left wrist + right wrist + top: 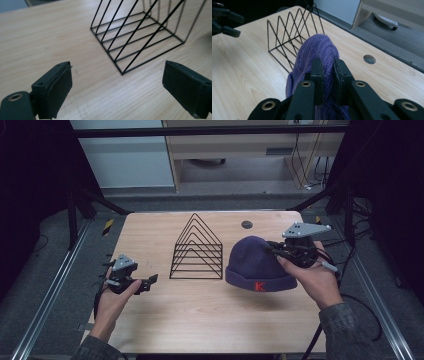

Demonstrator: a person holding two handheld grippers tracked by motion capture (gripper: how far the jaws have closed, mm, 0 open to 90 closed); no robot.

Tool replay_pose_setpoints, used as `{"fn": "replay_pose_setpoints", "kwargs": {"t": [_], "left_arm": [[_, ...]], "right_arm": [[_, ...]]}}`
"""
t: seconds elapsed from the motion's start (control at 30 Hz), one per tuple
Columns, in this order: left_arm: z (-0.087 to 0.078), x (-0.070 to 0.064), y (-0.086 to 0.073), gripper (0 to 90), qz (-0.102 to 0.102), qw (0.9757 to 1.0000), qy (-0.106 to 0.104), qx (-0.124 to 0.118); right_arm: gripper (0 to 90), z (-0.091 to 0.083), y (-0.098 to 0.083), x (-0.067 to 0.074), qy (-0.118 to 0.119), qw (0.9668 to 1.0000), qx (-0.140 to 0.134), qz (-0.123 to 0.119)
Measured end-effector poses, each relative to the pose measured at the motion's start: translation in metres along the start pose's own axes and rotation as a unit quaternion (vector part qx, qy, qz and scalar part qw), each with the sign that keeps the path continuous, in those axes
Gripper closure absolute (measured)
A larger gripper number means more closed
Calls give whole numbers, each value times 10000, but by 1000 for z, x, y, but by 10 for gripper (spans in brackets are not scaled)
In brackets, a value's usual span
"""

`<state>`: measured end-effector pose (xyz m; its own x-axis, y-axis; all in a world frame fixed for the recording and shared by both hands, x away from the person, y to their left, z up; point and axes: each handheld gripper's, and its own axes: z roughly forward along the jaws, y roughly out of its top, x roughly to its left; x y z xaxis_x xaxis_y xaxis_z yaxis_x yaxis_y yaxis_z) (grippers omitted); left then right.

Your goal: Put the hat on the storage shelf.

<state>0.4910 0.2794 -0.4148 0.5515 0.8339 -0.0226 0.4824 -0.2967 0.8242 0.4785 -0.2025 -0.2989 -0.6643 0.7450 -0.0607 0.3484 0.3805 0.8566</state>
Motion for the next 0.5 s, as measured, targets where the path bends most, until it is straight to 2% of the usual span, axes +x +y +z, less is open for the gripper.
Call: {"fn": "replay_pose_setpoints", "kwargs": {"t": [0.13,0.2,0.23,0.33,0.37,0.43,0.5], "left_arm": [[-6,-4,21,90,133,9996,-191,-130],[-9,-7,33,84,149,9993,-270,-212],[-9,-7,33,79,149,9993,-270,-212],[-12,-12,53,61,159,9984,-460,-299],[-12,-12,53,58,159,9984,-460,-299],[-15,-13,67,54,210,9977,-528,-367],[-16,-13,71,54,201,9974,-553,-412]], "right_arm": [[798,-1,9,-8,32,9998,-155,136],[798,0,15,-10,-2,9998,-176,124],[798,0,15,-10,-2,9998,-176,124],[798,-2,32,-16,-112,9997,-203,99],[798,-2,32,-16,-112,9997,-203,99],[798,-3,43,-19,-177,9994,-279,102],[798,-3,47,-20,-198,9993,-300,108]]}}
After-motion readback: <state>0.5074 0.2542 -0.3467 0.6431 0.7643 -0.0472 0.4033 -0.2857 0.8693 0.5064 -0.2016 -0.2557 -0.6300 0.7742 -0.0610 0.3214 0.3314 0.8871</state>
